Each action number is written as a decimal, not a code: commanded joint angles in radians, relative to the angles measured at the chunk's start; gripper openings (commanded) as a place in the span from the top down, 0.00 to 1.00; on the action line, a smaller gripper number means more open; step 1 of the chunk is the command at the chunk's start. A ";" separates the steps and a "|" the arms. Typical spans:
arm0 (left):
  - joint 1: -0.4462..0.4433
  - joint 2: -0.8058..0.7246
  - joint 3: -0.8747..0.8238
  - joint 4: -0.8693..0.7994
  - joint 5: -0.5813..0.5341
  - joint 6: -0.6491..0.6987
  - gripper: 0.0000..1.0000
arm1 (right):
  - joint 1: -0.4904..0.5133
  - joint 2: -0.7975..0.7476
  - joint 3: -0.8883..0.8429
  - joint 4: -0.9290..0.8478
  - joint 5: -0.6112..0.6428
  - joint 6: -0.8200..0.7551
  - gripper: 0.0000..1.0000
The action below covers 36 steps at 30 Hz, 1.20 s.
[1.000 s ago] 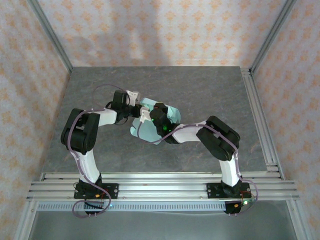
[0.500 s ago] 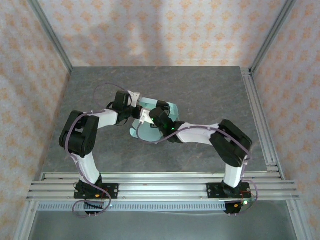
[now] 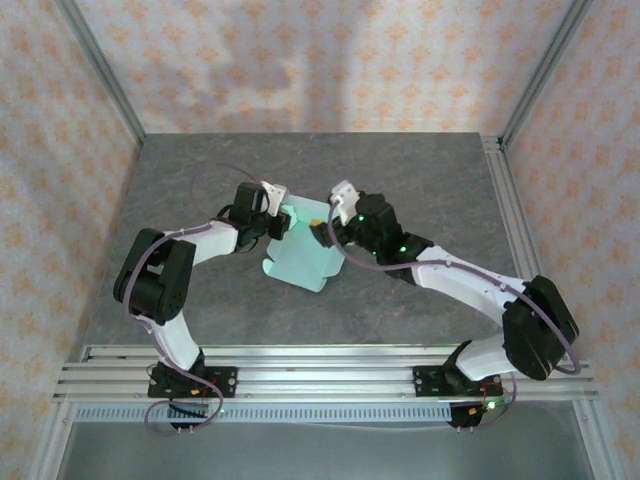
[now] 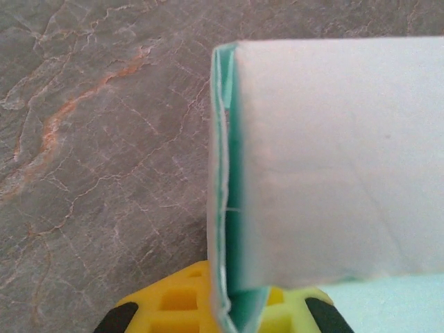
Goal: Fold the paper box
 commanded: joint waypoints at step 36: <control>-0.160 0.054 -0.021 0.114 -0.141 0.029 0.95 | -0.282 0.673 0.531 -0.329 -0.763 0.611 0.33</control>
